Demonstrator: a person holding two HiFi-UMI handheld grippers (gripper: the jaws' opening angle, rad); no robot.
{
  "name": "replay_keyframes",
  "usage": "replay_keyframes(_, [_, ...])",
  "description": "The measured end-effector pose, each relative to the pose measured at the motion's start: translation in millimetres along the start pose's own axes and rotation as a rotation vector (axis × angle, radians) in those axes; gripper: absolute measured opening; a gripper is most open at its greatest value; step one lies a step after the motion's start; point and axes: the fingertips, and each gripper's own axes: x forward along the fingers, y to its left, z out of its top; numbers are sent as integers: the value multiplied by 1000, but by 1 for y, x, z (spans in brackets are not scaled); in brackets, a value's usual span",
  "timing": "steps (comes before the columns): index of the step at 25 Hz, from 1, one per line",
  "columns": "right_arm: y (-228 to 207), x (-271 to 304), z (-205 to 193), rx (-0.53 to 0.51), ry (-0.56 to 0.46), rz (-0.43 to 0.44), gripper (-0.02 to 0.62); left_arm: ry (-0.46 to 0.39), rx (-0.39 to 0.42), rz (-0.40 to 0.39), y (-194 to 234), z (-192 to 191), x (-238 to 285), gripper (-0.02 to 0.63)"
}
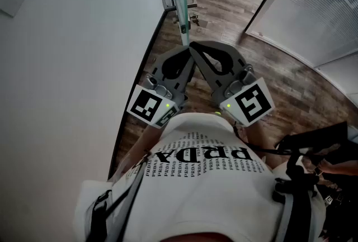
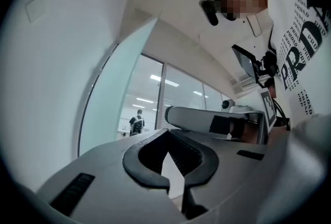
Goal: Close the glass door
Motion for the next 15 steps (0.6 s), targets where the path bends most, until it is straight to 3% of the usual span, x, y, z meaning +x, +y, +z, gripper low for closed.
replay_keyframes(15, [5,3,-5,15,9,37,-2,17,-12,40,3,-3,-7,-11])
